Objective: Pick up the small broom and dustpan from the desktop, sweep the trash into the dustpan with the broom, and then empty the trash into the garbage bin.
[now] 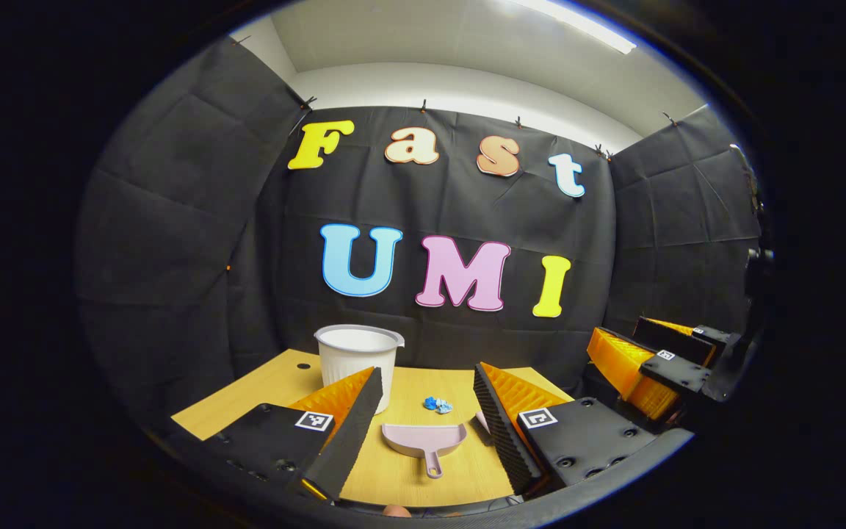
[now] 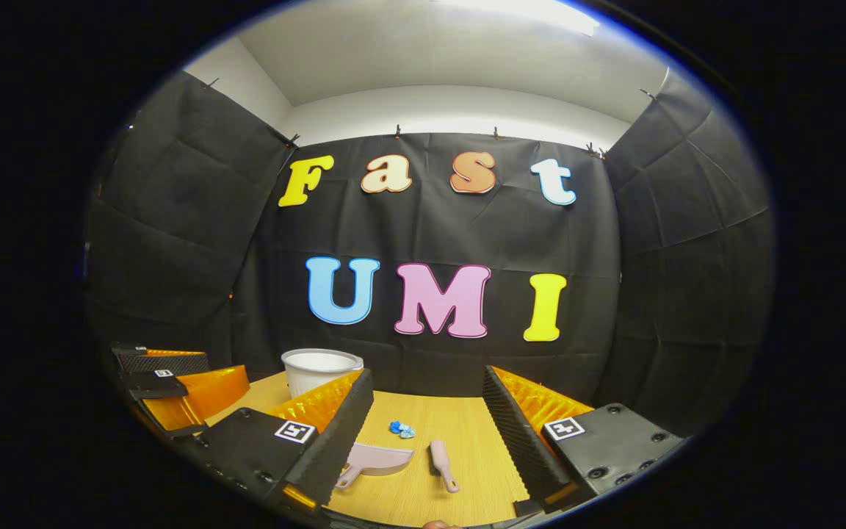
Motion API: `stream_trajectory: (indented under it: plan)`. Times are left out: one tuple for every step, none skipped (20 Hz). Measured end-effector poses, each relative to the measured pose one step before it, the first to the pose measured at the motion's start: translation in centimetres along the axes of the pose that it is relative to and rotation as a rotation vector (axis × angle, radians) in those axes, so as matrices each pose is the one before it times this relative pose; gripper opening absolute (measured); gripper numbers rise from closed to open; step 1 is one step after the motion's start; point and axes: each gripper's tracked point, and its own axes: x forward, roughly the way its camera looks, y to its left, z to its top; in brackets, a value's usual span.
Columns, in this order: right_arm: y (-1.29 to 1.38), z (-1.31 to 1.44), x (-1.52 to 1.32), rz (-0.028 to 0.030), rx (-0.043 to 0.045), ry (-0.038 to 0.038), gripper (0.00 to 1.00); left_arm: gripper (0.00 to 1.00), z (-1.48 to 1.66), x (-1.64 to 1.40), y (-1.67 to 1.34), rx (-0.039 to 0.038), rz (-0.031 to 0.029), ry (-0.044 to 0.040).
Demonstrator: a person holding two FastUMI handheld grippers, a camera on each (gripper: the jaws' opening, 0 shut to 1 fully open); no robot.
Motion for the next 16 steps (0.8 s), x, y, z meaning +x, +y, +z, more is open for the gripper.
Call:
stream_trajectory:
  plan:
    - [0.135, -0.6, -0.08, 0.01121, -0.00855, 0.01487, 0.97, 0.75, -0.221, 0.015, 0.142, -0.0258, 0.00546, 0.01692]
    - [-0.164, -0.108, -0.257, 0.00187, -0.01312, 0.00288, 0.97, 0.75, -0.408, -0.069, -0.112, -0.02028, -0.00717, 0.01153]
    - [-0.254, 0.465, -0.082, -0.00647, -0.00756, -0.01221, 0.97, 0.74, -0.16, -0.032, -0.131, -0.01307, -0.01202, 0.0074]
    - [-0.216, 0.136, -0.002, -0.00854, 0.00296, -0.00519, 0.98, 0.75, -0.433, -0.031, 0.085, -0.00495, -0.00348, 0.01118]
    - [-0.085, -0.366, -0.049, -0.00796, 0.00833, 0.00525, 0.98, 0.75, -0.214, -0.081, 0.442, -0.00019, 0.00828, 0.00919]
    - [-0.103, -0.272, -0.19, -0.00692, 0.00776, 0.00721, 0.94, 0.72, 0.038, -0.047, 0.483, -0.0005, 0.0091, 0.00094]
    - [-0.177, -0.09, -0.095, -0.00596, 0.00474, 0.00412, 0.98, 0.75, 0.127, -0.093, 0.241, -0.0025, 0.00316, -0.00476]
    - [-0.175, -0.215, 0.069, -0.00578, -0.00133, 0.0068, 0.98, 0.75, -0.048, 0.047, -0.068, -0.00328, -0.00459, -0.00086]
    - [-0.431, -0.461, -0.094, -0.00913, -0.004, 0.00885, 0.98, 0.75, 0.025, 0.084, -0.132, 0.0008, -0.00719, 0.00297]
    - [-0.222, -0.119, 0.036, -0.00867, -0.00077, 0.00674, 0.98, 0.75, -0.167, 0.106, -0.013, 0.00798, -0.00105, 0.0037]
    - [-0.248, -0.058, 0.157, -0.00898, 0.00348, 0.00449, 0.99, 0.75, 0.105, 0.057, 0.049, 0.01255, 0.00277, -0.00101]
    - [-0.201, -0.055, 0.204, -0.00921, 0.00514, 0.004, 0.99, 0.75, 0.238, -0.107, -0.03, 0.01353, -0.00251, -0.00667]
    - [-0.158, -0.118, 0.128, -0.00843, 0.00273, 0.00512, 0.99, 0.75, 0.278, -0.005, -0.269, 0.01383, -0.01258, -0.00765]
    - [-0.185, -0.199, 0.129, -0.01226, -0.00608, 0.00482, 0.99, 0.75, 0.154, -0.089, -0.542, 0.01488, -0.01905, -0.01308]
    - [-0.212, -0.096, 0.22, -0.00647, -0.01009, -0.00054, 0.94, 0.75, 0.3, -0.21, -0.38, 0.01389, -0.01144, -0.01727]
    - [0.112, -0.03, 0.071, 0.00311, -0.00732, 0.00137, 0.94, 0.75, 0.083, -0.125, -0.109, 0.01112, -0.00775, -0.01287]
